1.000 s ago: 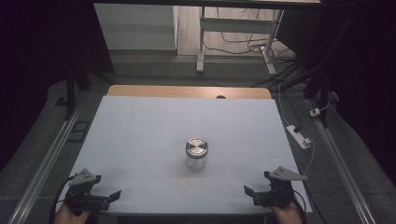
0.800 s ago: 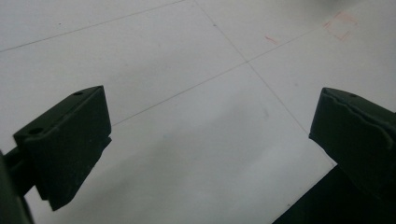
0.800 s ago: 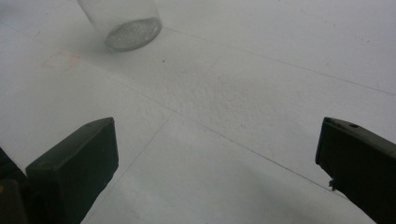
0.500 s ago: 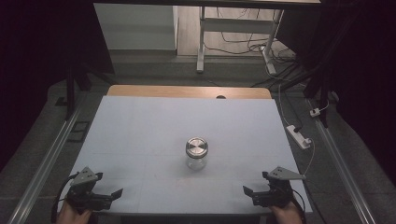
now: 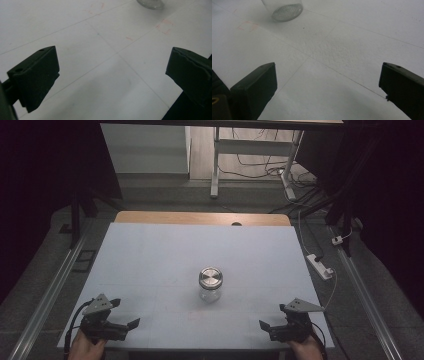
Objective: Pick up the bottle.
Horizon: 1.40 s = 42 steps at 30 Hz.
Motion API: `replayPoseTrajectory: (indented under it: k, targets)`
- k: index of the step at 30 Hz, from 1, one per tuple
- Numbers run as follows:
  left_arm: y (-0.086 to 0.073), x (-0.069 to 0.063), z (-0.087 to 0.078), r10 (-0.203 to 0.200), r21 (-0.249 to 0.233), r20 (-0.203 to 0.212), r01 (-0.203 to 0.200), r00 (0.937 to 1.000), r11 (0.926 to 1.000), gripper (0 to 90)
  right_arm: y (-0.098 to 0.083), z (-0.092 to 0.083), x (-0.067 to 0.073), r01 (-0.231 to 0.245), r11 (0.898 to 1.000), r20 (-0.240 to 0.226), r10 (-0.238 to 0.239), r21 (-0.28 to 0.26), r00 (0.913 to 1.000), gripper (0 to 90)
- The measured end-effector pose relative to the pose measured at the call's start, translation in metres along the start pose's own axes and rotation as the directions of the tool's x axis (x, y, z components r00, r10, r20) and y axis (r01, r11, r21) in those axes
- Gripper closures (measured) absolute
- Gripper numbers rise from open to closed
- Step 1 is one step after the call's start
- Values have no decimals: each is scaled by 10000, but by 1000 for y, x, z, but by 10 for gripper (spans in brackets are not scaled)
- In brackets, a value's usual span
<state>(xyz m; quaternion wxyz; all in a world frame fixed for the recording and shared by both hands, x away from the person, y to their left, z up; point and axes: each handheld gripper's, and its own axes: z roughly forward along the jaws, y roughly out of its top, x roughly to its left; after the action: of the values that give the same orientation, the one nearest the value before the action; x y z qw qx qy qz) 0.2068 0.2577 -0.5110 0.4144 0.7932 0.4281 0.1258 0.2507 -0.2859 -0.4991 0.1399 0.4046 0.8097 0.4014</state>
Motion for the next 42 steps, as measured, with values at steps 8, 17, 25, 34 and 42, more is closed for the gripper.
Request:
replayPoseTrajectory:
  k: [8, 17, 25, 34, 42]
  targets:
    - [14, -2, 11, 565, -594, 488, -536, 9972, 9968, 0, 0, 0, -1, -29, 10000, -67, 29, 20, 10000, 14]
    - [28, -8, 30, 866, -734, 1225, -780, 9887, 9943, 0, 0, 1, -2, -80, 9999, -102, 81, 78, 9999, 9]
    - [42, -8, 47, 955, -504, 1419, -892, 9853, 9947, 0, 0, 1, -1, -34, 9999, -201, 36, 104, 9998, 3]
    - [60, -12, 70, 1072, -84, 1752, -1074, 9787, 9942, 0, 1, 2, -1, 25, 9998, -167, -21, 218, 9999, 3]
    - [71, -17, 89, 1105, 19, 2269, -1139, 9676, 9935, 0, 1, 3, 0, 116, 9995, -166, -111, 282, 9998, 3]
